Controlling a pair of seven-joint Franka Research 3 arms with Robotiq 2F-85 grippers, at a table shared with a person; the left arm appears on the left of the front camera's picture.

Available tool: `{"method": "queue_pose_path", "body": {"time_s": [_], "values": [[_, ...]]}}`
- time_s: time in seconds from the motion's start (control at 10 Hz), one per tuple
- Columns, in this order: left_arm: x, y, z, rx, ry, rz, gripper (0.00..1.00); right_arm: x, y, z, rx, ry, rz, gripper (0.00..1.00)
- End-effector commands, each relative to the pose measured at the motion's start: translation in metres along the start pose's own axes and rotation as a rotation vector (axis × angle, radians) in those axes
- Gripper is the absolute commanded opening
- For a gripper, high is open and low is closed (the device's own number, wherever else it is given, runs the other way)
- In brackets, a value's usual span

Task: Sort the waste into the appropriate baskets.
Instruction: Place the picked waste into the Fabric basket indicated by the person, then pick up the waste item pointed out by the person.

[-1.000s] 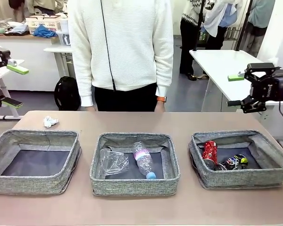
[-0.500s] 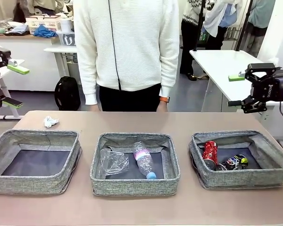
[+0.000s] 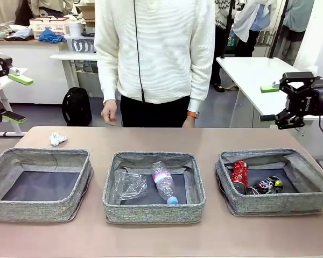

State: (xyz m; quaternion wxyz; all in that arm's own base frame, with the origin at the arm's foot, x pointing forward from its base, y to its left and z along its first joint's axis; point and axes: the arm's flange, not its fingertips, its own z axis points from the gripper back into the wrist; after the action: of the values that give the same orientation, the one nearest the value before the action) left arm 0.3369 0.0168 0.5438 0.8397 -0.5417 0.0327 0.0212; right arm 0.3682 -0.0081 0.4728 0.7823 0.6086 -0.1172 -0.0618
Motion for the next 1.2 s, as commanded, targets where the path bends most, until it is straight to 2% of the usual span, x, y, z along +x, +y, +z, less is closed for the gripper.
{"method": "queue_pose_path", "body": {"time_s": [0.0,1.1], "values": [[-0.0014,0.0003,0.0004,0.0,-0.002,-0.002,1.0,0.0034,0.0046,-0.0029,0.013,-0.014,-0.016,1.0],[-0.0014,0.0003,0.0004,0.0,-0.002,-0.002,1.0,0.0034,0.0046,-0.0029,0.013,-0.014,-0.016,1.0]]}}
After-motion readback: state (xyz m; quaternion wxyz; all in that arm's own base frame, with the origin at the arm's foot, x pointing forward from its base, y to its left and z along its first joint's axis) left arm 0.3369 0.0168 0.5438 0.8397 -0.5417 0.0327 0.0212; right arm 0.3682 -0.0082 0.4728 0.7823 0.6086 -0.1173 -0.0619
